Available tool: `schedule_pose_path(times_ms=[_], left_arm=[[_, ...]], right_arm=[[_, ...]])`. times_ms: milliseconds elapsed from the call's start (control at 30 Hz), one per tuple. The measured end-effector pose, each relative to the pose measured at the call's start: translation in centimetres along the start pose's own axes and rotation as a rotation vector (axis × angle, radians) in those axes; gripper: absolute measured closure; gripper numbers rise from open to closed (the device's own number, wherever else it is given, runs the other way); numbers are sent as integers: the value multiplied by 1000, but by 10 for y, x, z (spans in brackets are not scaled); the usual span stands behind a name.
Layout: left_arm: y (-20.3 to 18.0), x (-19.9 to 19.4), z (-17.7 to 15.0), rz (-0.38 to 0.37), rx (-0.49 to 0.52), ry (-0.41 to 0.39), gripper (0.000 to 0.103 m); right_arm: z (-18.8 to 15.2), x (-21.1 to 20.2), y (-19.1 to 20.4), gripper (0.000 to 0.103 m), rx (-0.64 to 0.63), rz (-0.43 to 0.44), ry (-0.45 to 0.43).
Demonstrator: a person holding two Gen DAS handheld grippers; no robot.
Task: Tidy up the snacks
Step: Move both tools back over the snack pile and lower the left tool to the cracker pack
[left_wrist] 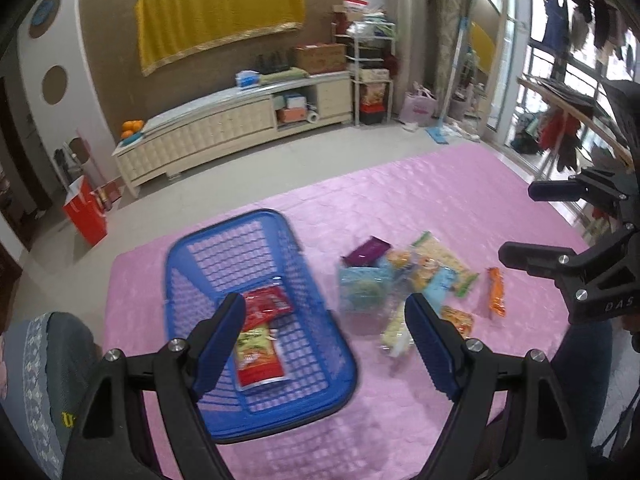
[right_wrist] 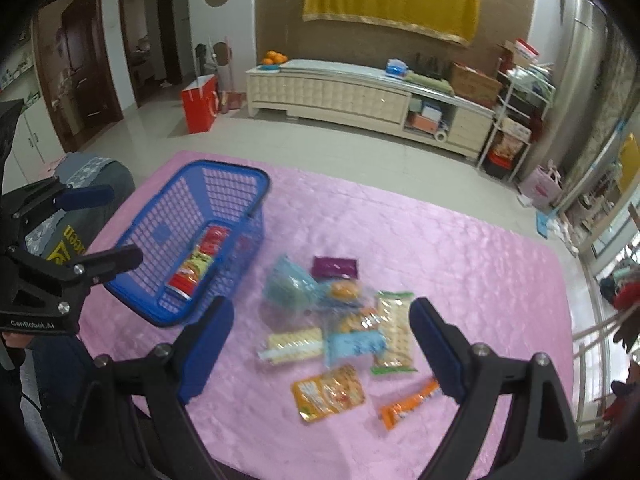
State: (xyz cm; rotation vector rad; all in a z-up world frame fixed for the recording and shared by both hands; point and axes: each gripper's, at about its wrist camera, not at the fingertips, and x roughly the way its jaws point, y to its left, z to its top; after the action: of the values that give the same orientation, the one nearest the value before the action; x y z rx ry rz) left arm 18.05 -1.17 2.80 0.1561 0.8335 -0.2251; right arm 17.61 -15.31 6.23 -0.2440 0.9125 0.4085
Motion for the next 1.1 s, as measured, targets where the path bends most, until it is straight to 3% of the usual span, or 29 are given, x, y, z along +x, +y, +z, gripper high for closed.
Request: schedule_pose_path(times_ms=[500,800,1100], left_arm=[[-107,71,-9,-57,202,100,23],[-123,121,-29,-32,238,190,23],[-132,169,-45,-31,281,300,23]], right_arm=[[-64,35,-68,11,99,-23,115],[-83,77,-80,11,104,7,190],[-96,106,-81,11,86,43,194]])
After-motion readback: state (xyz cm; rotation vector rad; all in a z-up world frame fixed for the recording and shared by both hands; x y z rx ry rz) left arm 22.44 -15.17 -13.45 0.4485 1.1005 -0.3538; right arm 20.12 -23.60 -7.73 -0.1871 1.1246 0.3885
